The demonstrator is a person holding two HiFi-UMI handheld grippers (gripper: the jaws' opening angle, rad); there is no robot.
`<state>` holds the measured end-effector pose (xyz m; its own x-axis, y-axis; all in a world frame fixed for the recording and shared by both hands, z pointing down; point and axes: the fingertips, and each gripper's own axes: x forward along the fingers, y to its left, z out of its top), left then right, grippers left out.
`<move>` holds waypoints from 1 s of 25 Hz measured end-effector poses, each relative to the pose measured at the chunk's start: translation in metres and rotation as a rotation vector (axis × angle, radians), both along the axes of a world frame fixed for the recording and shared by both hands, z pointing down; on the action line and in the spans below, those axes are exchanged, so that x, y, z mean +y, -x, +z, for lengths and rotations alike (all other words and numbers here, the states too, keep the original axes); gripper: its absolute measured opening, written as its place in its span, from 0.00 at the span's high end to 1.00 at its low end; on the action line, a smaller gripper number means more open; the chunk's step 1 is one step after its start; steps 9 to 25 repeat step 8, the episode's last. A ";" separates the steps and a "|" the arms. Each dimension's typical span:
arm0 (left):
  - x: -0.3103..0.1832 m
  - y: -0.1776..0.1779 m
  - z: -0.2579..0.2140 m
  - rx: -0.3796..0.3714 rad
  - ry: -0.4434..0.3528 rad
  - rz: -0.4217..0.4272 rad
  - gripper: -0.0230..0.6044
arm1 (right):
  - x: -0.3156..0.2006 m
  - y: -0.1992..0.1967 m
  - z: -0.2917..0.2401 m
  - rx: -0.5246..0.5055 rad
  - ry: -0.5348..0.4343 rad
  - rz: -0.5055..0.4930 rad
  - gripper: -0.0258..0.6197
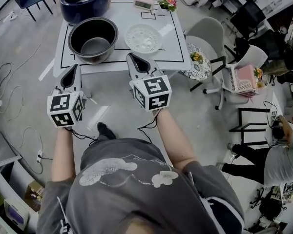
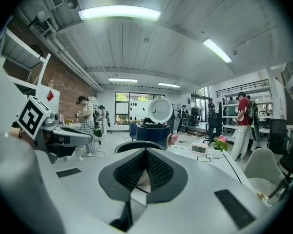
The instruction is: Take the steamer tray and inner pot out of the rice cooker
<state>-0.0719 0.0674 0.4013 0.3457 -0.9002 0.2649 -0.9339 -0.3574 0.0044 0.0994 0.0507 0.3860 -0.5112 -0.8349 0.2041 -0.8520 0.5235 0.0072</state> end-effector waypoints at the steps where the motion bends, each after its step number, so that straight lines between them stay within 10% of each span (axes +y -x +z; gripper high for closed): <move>1: 0.000 -0.001 0.002 0.003 0.003 0.001 0.95 | 0.000 0.001 0.000 0.000 0.001 -0.005 0.92; 25: -0.010 0.001 0.014 0.004 0.029 0.003 0.95 | -0.011 0.006 0.004 0.005 0.005 -0.026 0.92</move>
